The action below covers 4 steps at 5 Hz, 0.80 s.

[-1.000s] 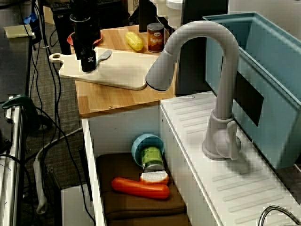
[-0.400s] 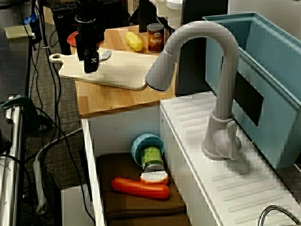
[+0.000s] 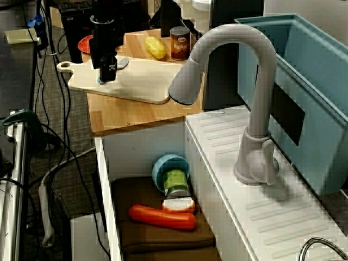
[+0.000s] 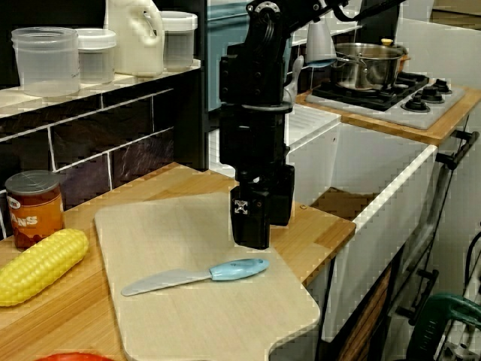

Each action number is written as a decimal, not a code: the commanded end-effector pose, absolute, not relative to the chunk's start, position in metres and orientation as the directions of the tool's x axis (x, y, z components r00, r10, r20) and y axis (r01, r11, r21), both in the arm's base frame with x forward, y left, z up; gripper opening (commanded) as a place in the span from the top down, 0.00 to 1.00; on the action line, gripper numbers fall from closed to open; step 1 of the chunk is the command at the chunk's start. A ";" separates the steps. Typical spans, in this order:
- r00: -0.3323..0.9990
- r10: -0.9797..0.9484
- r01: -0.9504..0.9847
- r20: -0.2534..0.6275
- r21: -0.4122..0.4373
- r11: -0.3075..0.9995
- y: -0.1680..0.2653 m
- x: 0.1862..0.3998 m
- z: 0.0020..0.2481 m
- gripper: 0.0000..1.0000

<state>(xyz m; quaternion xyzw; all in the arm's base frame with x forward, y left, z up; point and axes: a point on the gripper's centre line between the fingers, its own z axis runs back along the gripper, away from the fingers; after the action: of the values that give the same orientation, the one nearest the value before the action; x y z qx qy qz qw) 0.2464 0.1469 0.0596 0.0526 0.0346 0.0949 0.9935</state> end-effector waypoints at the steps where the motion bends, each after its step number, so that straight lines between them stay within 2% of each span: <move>1: 0.965 0.260 -0.259 -0.020 0.054 0.964 0.157 0.252 0.070 0.00; 4: 0.901 0.432 -0.435 -0.044 -0.091 0.896 0.167 0.253 0.065 0.00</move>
<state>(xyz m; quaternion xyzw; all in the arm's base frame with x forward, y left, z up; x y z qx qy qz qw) 0.2481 0.1607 0.0541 -0.0568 0.0310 0.2216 0.9730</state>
